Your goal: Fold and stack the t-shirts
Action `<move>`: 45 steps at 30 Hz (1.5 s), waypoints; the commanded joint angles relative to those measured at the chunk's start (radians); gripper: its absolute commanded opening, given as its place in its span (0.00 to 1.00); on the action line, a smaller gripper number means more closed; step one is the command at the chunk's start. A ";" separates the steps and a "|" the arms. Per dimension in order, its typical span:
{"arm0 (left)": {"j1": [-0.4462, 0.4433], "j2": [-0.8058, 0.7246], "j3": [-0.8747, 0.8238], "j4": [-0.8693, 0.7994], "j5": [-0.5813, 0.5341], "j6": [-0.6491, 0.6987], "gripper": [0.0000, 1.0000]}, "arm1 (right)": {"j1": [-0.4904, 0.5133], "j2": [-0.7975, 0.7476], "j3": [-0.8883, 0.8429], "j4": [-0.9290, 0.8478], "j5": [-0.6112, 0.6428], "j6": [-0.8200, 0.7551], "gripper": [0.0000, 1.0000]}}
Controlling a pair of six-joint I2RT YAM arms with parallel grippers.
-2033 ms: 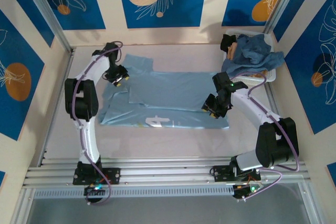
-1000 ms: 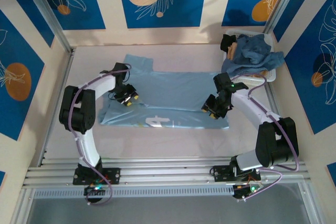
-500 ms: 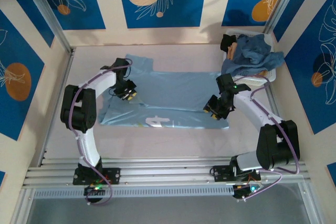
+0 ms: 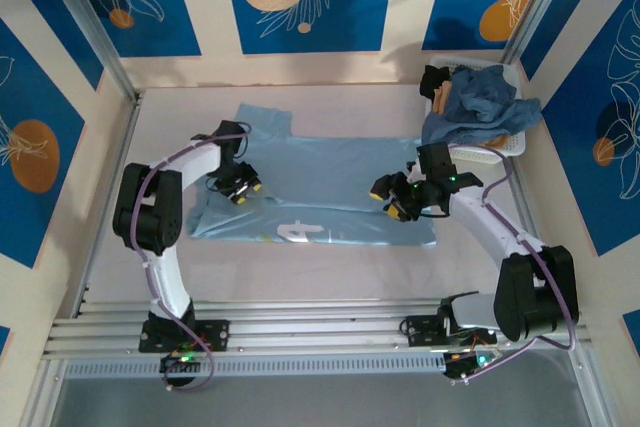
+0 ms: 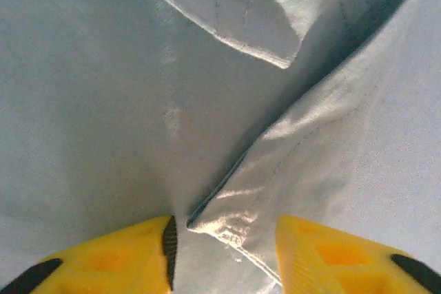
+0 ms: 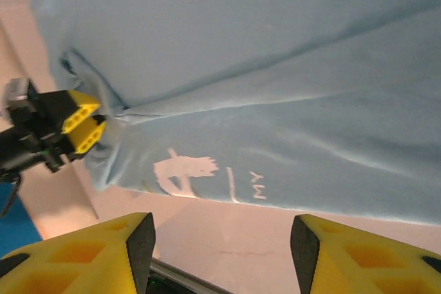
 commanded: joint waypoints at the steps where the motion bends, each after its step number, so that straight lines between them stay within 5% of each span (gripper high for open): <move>1: 0.007 0.024 0.013 0.020 0.018 -0.008 0.35 | -0.008 -0.009 -0.010 0.045 -0.069 0.024 0.57; 8: 0.004 0.029 0.059 0.014 0.019 -0.004 0.00 | -0.022 -0.007 -0.022 0.032 -0.060 0.029 0.57; 28: -0.098 0.296 0.506 -0.204 0.083 0.201 0.00 | -0.035 0.049 -0.002 0.009 -0.067 0.028 0.56; 30: -0.102 0.291 0.528 -0.221 0.049 0.231 0.20 | -0.035 0.050 -0.003 0.009 -0.067 0.027 0.56; 32: -0.102 0.249 0.518 -0.217 -0.009 0.260 0.53 | -0.036 0.052 -0.004 0.007 -0.067 0.027 0.56; 33: -0.102 0.230 0.510 -0.216 -0.036 0.271 0.57 | -0.035 0.053 -0.001 0.007 -0.068 0.026 0.56; 37: -0.072 0.105 0.389 -0.164 -0.085 0.283 0.56 | -0.034 0.060 0.006 0.013 -0.074 0.021 0.56; 45: 0.068 0.043 0.123 -0.002 0.060 0.161 0.56 | 0.017 0.085 0.067 0.056 -0.110 -0.022 0.57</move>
